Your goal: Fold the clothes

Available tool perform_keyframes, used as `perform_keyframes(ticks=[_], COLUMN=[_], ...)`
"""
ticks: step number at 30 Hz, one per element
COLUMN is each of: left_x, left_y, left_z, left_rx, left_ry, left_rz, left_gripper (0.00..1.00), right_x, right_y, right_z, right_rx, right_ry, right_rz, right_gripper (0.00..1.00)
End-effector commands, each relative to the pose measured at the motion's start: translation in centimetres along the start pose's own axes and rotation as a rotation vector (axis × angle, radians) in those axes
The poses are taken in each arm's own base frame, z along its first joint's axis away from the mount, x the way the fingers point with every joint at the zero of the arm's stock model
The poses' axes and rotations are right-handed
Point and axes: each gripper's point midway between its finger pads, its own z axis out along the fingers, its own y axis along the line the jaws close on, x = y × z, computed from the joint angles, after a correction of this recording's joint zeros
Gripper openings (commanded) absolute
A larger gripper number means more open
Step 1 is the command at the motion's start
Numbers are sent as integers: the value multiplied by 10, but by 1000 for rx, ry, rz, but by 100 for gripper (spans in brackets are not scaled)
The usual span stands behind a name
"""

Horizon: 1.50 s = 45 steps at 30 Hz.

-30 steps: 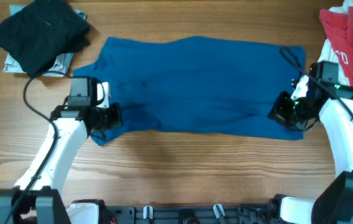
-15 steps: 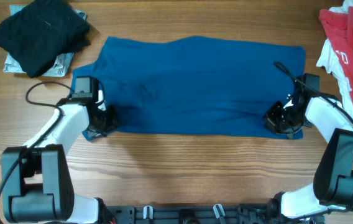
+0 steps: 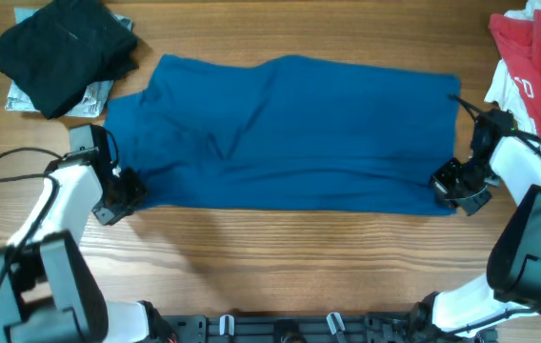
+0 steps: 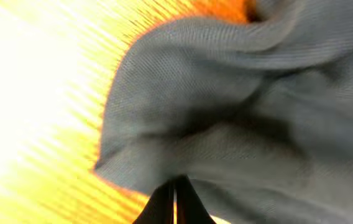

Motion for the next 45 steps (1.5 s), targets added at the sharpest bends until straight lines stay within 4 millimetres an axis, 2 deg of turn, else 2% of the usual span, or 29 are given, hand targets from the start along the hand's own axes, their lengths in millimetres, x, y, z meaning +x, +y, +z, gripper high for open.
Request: perform_keyframes(ticks=[1, 3, 4, 6, 7, 9, 10, 11, 14, 17, 20, 22, 26, 31, 33, 38, 40, 42, 44, 45], left_x=[-16, -19, -19, -15, -15, -13, -10, -4, -6, -12, -21, -25, -26, -30, -36, -55, -64, -83, -93, -92], left_y=[-13, -23, -29, -53, -61, -80, -85, -93, -98, -104, -110, -113, -114, -117, -120, -134, -135, -117, -97, -94], left_z=[-45, -68, -76, -88, -87, -76, -69, -48, -19, -2, 4, 6, 6, 4, 2, -9, -12, -13, -13, -15], left_rx=[105, 173, 197, 288, 302, 313, 308, 287, 264, 270, 285, 292, 297, 306, 317, 371, 360, 234, 120, 110], left_ry=[-144, -213, -238, -259, -264, -249, -229, -176, -128, -121, -147, -159, -167, -184, -210, -303, -359, -450, -497, -497], left_rz=[-17, 1, 14, 72, 93, 148, 165, 193, 177, 171, 173, 174, 175, 177, 179, 194, 249, 227, 195, 177], left_gripper=[4, 9, 12, 20, 19, 4, 4, 4, 4, 4, 4, 4, 4, 5, 4, 4, 4, 4, 13, 13], right_x=[-26, -30, -29, -14, -10, 0, 7, 14, 23, 33, 50, 45, 34, 5, -10, -40, -56, -68, -71, -68], right_y=[0, 7, 20, 54, 59, 65, 66, 70, 72, 68, 71, 75, 83, 79, 79, 94, 87, 66, 52, 49], right_z=[-37, -66, -77, -88, -88, -81, -75, -67, -51, -35, -13, -6, -5, 17, 14, -18, -26, -25, -23, -24], right_rx=[11, -31, -99, -291, -308, -300, -291, -288, -285, -286, -357, -381, -410, -324, -307, -334, -274, -158, -120, -147], right_ry=[-102, -137, -140, -97, -87, -75, -59, -51, -35, 5, 53, 20, -11, -105, -168, -253, -322, -381, -378, -339], right_rz=[31, 17, -45, -227, -261, -309, -325, -340, -304, -262, -270, -275, -215, -170, -148, -151, -136, -111, -84, -69], right_gripper=[4, 4, 4, 11, 12, 9, 7, 5, 6, 4, 4, 4, 4, 4, 4, 7, 14, 17, 16, 8])
